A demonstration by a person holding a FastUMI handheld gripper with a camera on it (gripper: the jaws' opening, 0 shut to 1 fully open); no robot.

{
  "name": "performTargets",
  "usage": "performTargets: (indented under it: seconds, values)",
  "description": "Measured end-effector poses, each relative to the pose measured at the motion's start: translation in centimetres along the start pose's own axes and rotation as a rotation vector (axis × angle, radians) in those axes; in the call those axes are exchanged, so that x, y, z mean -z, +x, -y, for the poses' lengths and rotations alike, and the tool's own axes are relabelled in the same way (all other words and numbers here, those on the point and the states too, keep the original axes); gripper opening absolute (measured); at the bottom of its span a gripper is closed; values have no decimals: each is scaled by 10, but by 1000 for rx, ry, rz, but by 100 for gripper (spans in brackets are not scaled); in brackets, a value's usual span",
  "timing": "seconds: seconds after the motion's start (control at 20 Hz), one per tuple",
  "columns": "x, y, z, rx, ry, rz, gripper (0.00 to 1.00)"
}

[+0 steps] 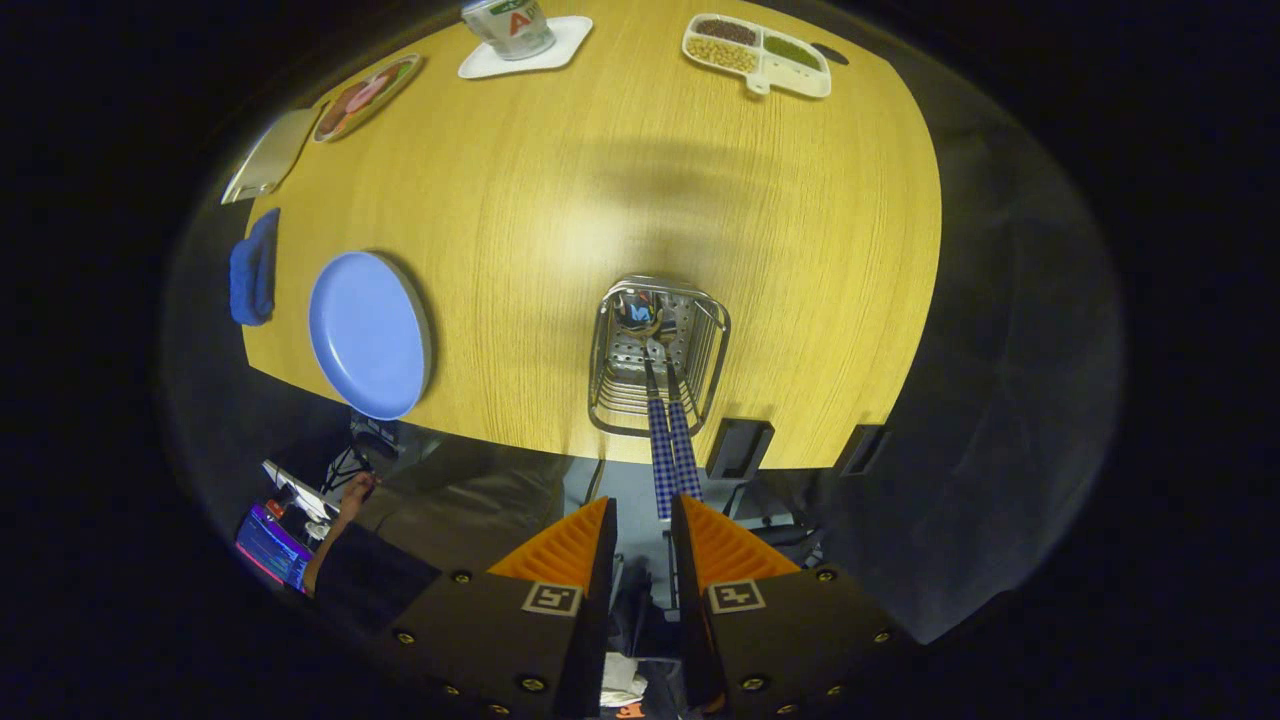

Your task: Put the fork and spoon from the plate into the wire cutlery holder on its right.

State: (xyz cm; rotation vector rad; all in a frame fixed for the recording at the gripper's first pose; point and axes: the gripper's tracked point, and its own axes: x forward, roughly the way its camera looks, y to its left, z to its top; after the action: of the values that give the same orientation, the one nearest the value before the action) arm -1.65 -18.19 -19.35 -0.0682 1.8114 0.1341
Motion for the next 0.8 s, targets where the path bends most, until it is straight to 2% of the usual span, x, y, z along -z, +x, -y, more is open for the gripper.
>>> performTargets:
  seconds: [0.3, 0.4, 0.45, 0.5, 0.55, 0.6, 0.65, 0.8]
  values:
    - [0, -26, -48, 1, -17, 367, 31]
    - [-6, -35, -70, -14, 9, 519, 43]
    - [-10, -40, -83, -23, 25, 600, 54]
    - [-13, -46, -96, -32, 28, 688, 54]
    - [-16, -53, -105, -20, 28, 776, 60]
    - [-17, -60, -115, -17, 31, 859, 71]
    - [-19, -66, -125, -20, 45, 932, 95]
    - [-25, -81, -146, -45, 108, 1152, 98]
